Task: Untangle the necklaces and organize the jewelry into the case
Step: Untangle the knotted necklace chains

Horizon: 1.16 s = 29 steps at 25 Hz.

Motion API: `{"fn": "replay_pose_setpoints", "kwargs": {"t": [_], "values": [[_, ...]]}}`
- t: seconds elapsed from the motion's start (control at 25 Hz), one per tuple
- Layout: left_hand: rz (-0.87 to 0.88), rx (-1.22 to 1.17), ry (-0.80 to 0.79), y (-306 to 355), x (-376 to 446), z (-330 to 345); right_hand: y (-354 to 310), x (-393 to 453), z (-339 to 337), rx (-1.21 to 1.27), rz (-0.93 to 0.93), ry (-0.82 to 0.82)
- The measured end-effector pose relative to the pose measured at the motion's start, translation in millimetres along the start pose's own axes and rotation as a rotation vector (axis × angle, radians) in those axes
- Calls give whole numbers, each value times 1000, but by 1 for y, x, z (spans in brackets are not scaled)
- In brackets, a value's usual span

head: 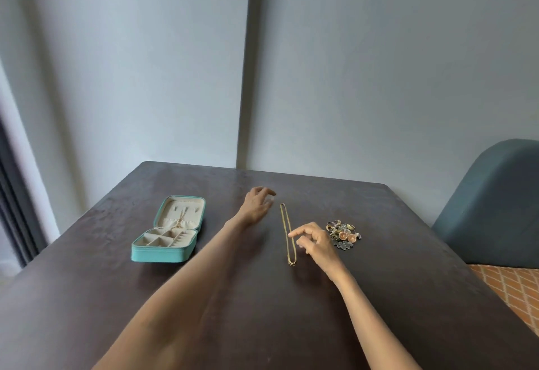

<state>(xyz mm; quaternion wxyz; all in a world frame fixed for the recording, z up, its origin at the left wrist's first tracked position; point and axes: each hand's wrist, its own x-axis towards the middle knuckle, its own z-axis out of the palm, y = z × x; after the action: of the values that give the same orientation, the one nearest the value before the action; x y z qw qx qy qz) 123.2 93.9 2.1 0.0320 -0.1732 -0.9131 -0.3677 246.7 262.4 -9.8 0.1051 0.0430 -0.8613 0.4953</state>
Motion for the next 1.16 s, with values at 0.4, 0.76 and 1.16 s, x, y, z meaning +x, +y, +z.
{"fn": "replay_pose_setpoints", "kwargs": {"t": [0.4,0.76,1.16], "values": [[-109,487,130,-39,-85,-133,-103,45,127,-47,-62,-174],[-325,278,52,-102,-123,-145,-95,24,177,-255,8,-266],[-322,455,280,-98,-119,-127,-95,19,180,-357,-217,-241]]}}
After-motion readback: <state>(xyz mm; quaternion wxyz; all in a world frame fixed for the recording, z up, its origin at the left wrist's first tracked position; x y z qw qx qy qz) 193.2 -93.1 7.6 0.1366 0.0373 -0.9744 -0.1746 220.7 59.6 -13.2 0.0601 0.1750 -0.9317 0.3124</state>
